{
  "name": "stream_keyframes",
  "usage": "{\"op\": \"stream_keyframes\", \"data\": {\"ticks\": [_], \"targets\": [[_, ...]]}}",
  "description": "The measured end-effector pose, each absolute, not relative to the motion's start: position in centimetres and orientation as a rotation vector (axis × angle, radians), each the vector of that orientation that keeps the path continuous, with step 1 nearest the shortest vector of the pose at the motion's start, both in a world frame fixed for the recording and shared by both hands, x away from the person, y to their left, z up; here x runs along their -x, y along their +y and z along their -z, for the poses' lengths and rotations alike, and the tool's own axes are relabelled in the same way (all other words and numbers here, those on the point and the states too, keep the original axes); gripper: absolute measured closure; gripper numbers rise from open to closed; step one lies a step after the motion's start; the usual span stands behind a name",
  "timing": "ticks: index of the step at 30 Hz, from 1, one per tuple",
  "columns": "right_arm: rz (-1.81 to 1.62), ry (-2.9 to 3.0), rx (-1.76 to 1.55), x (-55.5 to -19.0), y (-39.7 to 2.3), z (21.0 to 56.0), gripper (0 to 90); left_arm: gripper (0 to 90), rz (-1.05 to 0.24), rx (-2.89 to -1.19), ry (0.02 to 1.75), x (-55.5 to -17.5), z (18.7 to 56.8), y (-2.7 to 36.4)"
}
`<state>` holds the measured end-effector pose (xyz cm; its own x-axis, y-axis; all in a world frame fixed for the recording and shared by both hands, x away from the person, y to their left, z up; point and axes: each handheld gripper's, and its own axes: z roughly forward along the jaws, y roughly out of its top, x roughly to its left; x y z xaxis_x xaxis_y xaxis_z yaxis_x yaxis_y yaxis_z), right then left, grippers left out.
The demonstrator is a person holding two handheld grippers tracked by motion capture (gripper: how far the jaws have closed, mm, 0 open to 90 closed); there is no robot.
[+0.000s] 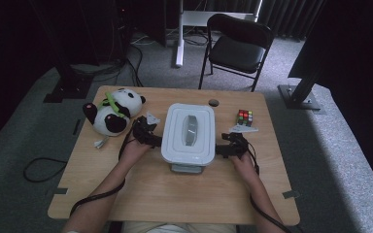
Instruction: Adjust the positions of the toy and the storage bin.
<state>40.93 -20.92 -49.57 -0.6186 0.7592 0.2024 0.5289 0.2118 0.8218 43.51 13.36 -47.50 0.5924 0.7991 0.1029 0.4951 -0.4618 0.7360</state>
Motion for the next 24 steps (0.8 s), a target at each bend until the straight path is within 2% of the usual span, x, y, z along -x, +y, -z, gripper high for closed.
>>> {"op": "stream_keyframes", "data": {"ticks": [24], "targets": [[-1.387, 2.284, -1.167, -36.8, -21.0, 49.7, 18.2, 1.9, -0.608, -2.178, 0.98, -38.7, 47.3, 13.5]]}}
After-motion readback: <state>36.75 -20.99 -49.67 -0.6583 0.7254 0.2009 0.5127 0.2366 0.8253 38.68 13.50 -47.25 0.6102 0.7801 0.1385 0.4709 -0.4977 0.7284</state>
